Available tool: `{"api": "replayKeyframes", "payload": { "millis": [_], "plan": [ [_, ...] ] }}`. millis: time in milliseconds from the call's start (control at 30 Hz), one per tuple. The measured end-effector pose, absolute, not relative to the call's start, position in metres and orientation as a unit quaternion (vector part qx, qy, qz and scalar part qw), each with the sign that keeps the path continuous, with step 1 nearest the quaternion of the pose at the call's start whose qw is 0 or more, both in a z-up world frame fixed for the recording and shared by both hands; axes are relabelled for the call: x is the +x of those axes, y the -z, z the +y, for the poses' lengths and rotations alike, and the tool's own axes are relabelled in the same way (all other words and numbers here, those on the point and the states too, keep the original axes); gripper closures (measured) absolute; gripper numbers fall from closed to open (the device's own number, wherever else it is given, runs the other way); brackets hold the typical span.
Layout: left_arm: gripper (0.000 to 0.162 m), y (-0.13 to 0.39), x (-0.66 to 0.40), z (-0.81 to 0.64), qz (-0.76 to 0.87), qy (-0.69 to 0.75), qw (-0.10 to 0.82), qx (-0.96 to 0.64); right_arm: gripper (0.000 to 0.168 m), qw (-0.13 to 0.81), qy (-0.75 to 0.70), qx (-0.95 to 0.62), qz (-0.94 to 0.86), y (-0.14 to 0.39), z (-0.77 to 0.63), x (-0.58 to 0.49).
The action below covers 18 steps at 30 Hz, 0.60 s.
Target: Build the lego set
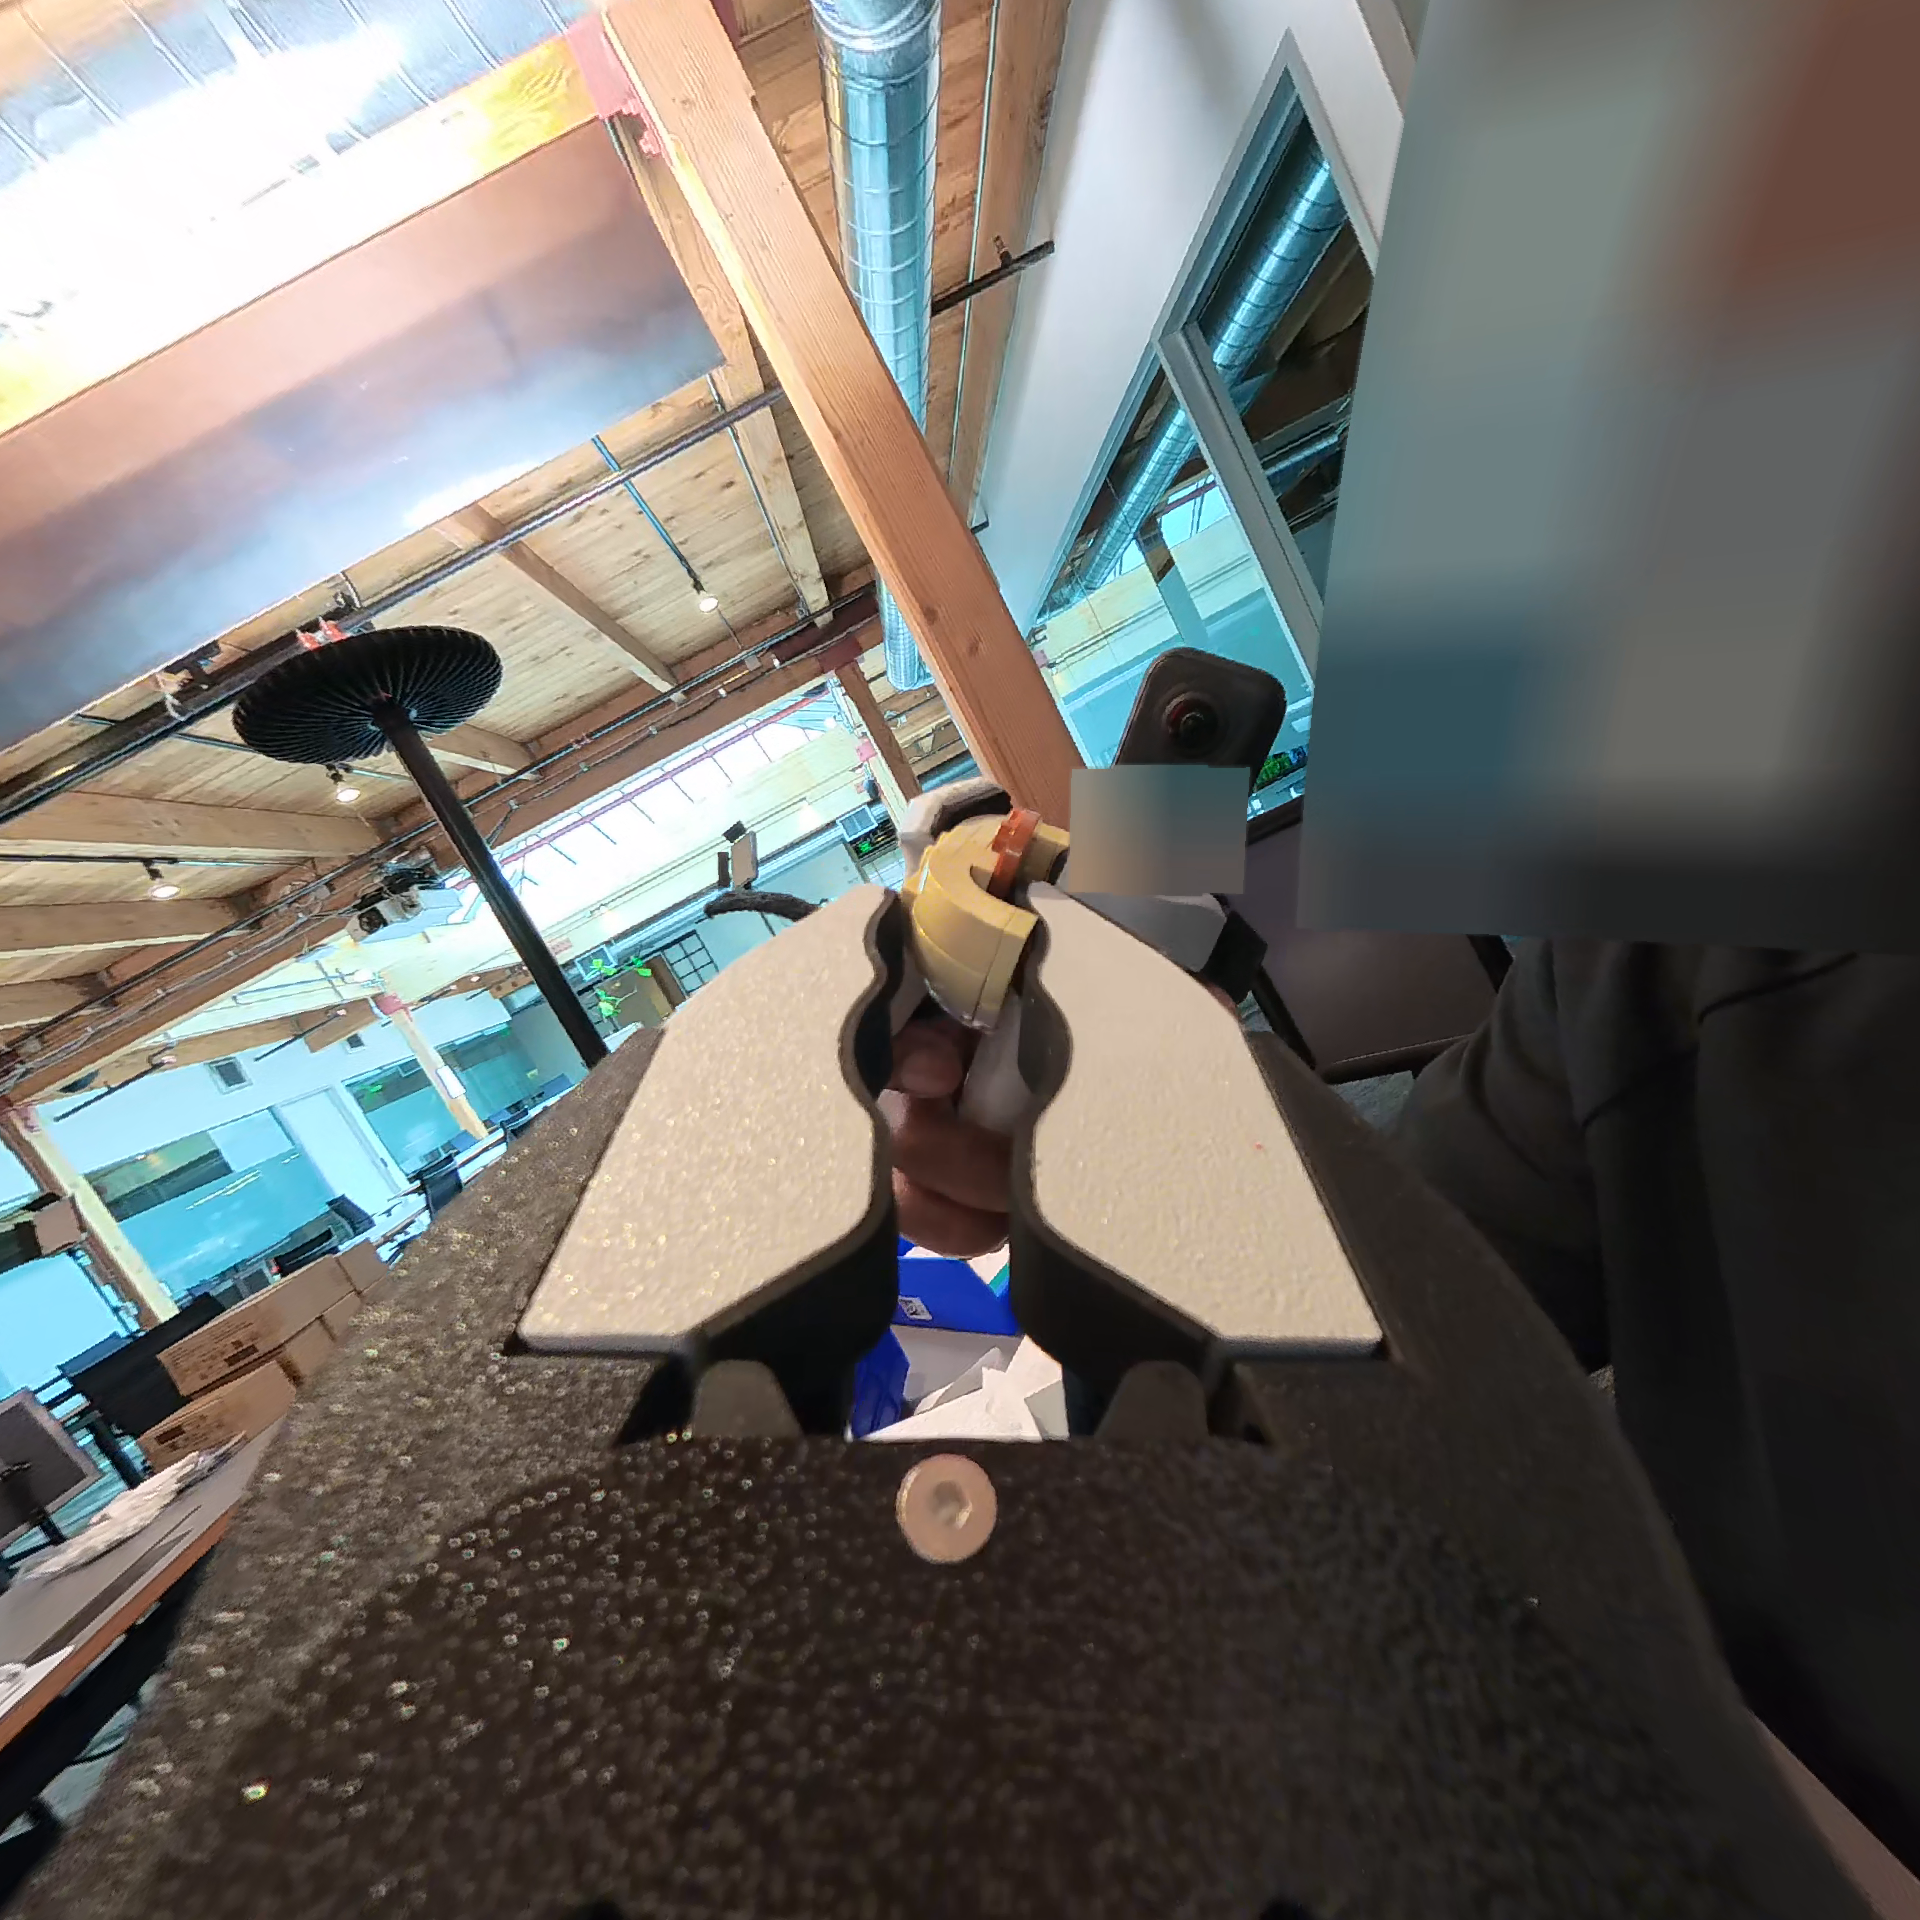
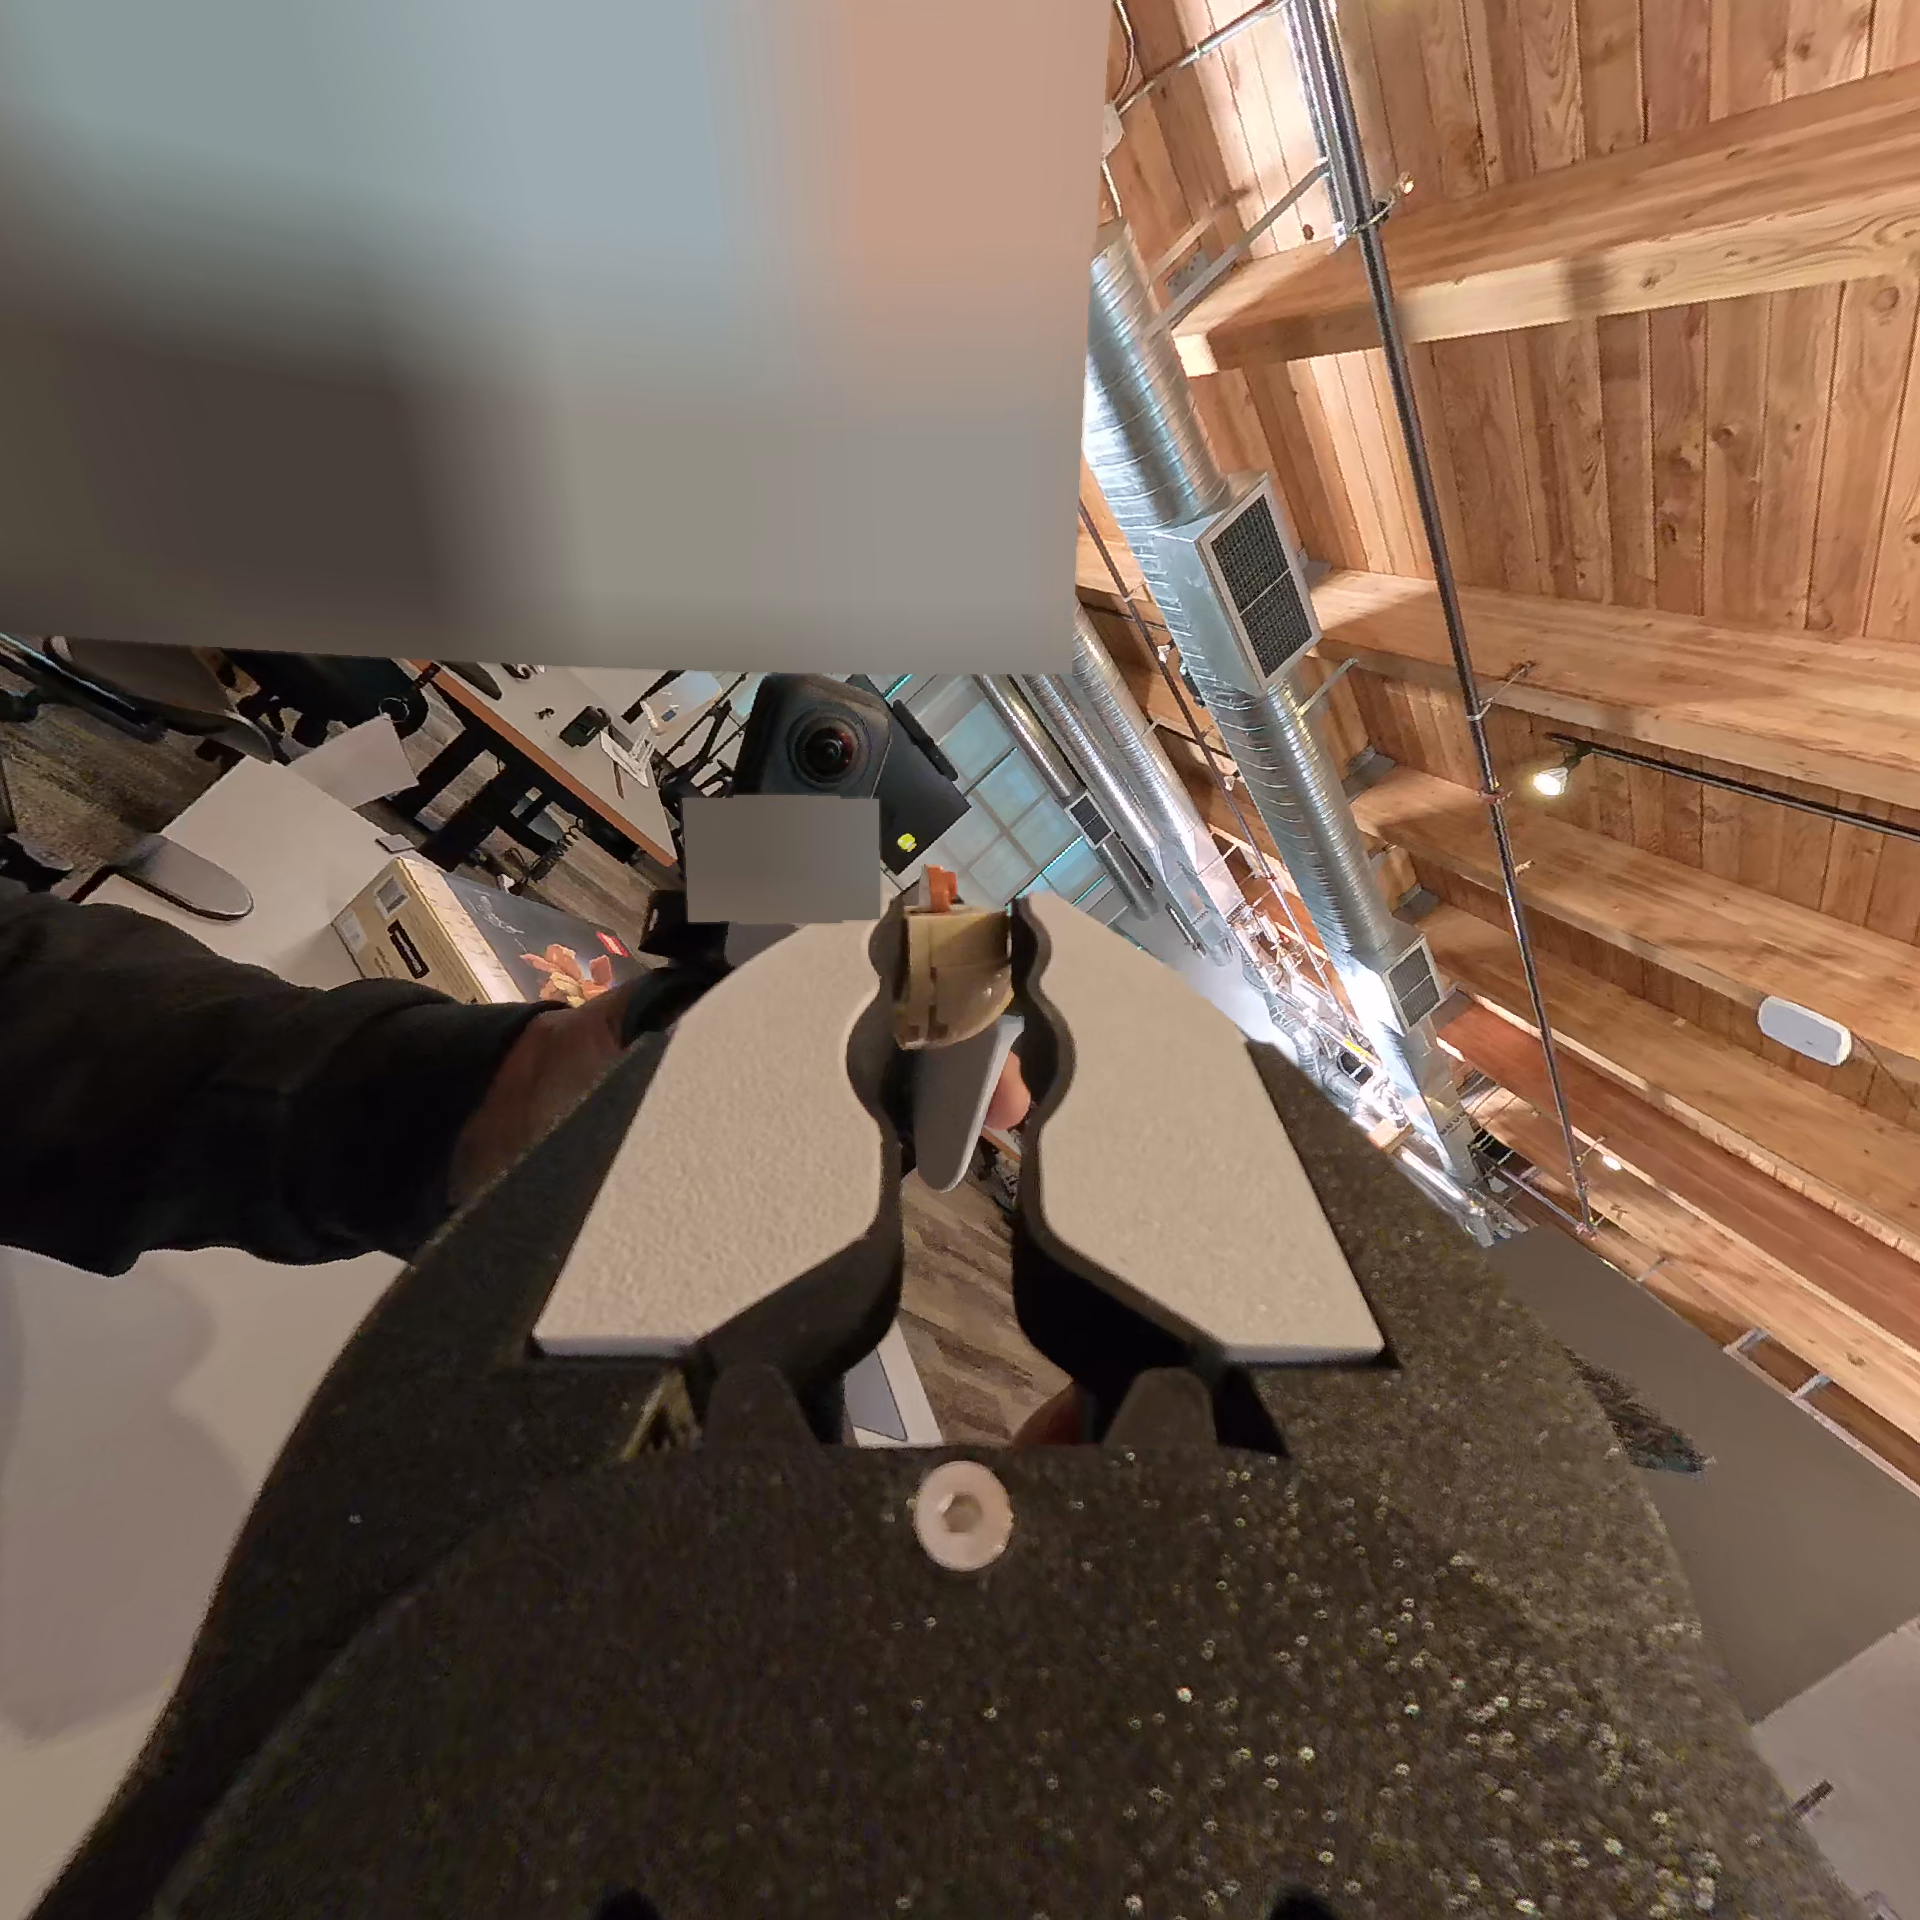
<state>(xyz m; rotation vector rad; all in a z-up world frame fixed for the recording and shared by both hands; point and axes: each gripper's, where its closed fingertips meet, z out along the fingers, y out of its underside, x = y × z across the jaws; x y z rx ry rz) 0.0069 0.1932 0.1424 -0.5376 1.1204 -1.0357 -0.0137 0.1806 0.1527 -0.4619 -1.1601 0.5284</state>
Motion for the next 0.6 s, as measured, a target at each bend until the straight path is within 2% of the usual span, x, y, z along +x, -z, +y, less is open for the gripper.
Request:
{"api": "replayKeyframes", "payload": {
  "millis": [533,600],
  "plan": [
    [0.138,-0.1432,0.0038,0.1989,0.506,0.415,0.715,-0.246,0.152,0.783,-0.295,-0.226,-0.499,-0.1594,0.1872,-0.0132],
    [0.132,-0.1409,0.0047,0.1993,0.515,0.402,0.716,-0.246,0.152,0.782,-0.307,-0.23,-0.492,-0.1604,0.189,-0.013]
  ]
}}
